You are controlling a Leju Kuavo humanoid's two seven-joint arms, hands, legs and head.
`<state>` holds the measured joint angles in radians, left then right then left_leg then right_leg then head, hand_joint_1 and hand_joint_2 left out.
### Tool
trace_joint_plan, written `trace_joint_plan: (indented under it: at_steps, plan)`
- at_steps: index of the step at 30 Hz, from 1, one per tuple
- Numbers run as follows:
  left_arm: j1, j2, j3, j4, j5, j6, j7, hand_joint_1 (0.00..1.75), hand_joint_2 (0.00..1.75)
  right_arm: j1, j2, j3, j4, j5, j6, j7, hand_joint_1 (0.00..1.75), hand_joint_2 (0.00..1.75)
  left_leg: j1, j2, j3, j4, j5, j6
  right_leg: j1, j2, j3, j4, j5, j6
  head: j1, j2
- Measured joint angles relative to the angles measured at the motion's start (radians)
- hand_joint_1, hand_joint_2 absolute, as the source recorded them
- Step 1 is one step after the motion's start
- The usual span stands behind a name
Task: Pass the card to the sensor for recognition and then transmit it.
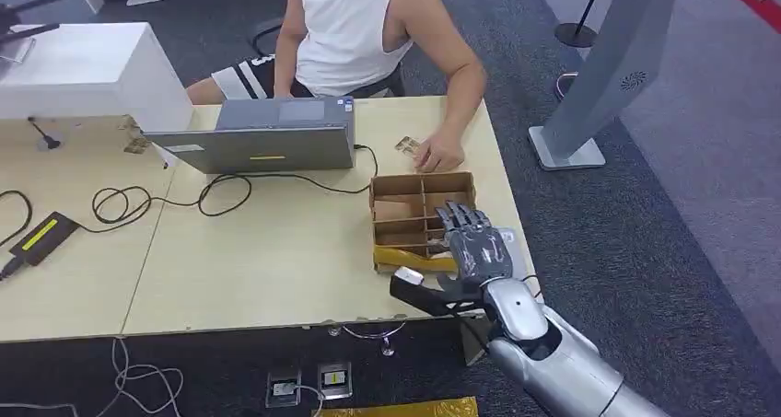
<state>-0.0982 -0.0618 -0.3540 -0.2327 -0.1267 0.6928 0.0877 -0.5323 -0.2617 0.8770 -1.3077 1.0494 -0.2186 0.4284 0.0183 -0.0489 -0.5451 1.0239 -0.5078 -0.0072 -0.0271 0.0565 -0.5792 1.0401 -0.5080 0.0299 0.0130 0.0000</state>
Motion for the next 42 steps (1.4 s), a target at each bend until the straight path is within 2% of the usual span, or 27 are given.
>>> trace_joint_plan:
  at_steps: [11, 42]
  plan:
    - [0.005, 0.001, 0.000, 0.000, -0.051, 0.000, 0.000, 0.00, 0.00, -0.008, 0.010, 0.000, 0.085, -0.031, -0.052, -0.010, 0.00, 1.75, 0.000, 0.000, 0.000, 0.000, 0.000, 0.000, 0.000, -0.001, 0.000, 0.000, 0.000, 0.000, 0.000, 0.000]
    - [0.010, 0.000, 0.003, 0.000, -0.091, 0.000, 0.000, 0.00, 0.00, -0.009, 0.021, -0.001, 0.162, -0.042, -0.057, 0.008, 0.00, 1.75, 0.000, 0.000, 0.001, 0.000, 0.000, 0.000, 0.000, 0.000, 0.000, 0.000, 0.000, 0.000, 0.000, 0.000]
